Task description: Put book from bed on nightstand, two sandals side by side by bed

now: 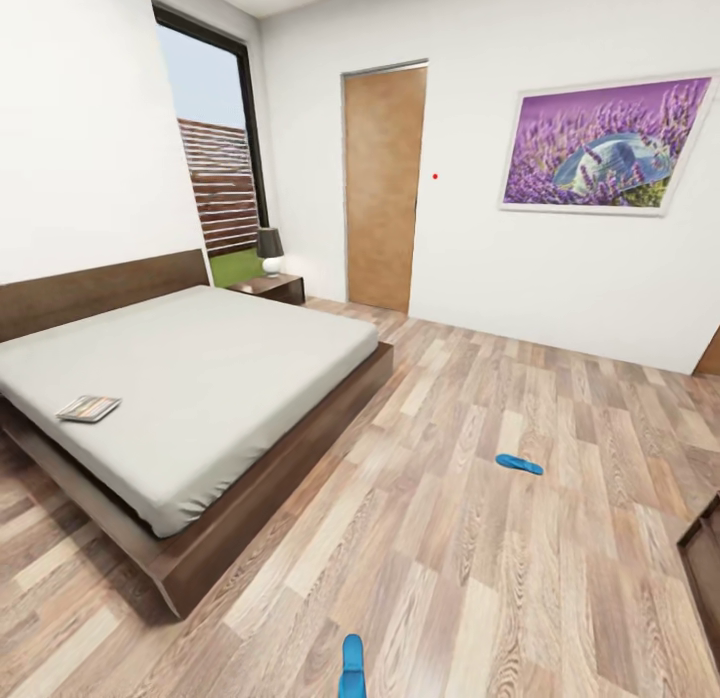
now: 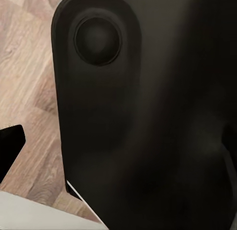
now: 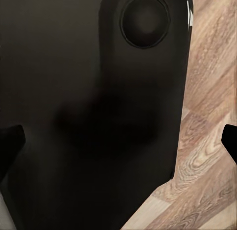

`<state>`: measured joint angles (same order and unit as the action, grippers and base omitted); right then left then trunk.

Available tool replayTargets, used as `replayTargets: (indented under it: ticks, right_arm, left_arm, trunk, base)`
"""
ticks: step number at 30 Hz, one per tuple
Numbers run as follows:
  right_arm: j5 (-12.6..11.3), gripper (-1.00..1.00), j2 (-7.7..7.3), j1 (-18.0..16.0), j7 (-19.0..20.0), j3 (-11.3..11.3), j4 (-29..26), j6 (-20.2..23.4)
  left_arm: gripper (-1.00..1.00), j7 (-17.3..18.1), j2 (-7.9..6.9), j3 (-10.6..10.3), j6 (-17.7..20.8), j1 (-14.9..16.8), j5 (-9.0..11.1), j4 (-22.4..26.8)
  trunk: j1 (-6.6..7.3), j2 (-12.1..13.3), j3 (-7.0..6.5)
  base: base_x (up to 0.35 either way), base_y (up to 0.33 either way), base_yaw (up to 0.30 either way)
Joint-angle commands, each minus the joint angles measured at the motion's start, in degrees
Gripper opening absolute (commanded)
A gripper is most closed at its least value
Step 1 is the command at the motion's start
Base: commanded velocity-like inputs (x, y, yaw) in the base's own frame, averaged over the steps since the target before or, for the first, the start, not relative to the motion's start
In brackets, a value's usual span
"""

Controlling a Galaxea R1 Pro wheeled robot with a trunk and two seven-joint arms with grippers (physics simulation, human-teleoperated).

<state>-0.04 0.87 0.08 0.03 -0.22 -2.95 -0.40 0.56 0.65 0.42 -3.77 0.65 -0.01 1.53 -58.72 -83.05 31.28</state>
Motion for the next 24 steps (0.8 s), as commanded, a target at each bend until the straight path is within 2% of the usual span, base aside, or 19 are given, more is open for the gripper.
replayTargets:
  ticks: [1,9,17,24]
  right_arm:
    - [0.0,1.00,-0.01,0.0,0.0,0.0,-0.1,0.0]
    - [-0.1,1.00,0.14,0.0,0.1,0.0,-0.1,0.0]
    - [0.0,1.00,0.06,0.0,0.1,0.0,-0.1,0.0]
    - [0.0,1.00,0.07,0.0,0.1,0.0,-0.1,0.0]
  left_arm:
    - [1.00,0.1,0.00,0.0,-0.2,0.0,0.0,-0.1]
    - [1.00,0.0,-0.03,-0.1,-0.5,0.0,-0.1,-0.1]
    - [1.00,0.0,-0.17,0.0,-0.7,0.0,-0.1,-0.1]
    - [1.00,0.0,-0.14,0.0,-0.7,0.0,-0.1,-0.1]
  trunk:
    - [0.00,0.0,0.05]
    - [0.00,0.0,0.07]
    - [0.00,0.0,0.08]
    - [0.00,0.0,0.08]
  base:
    - [0.107,0.000,0.278]
    - [0.188,0.000,0.167]
    - [0.065,0.001,0.030]
    - [0.172,0.038,0.004]
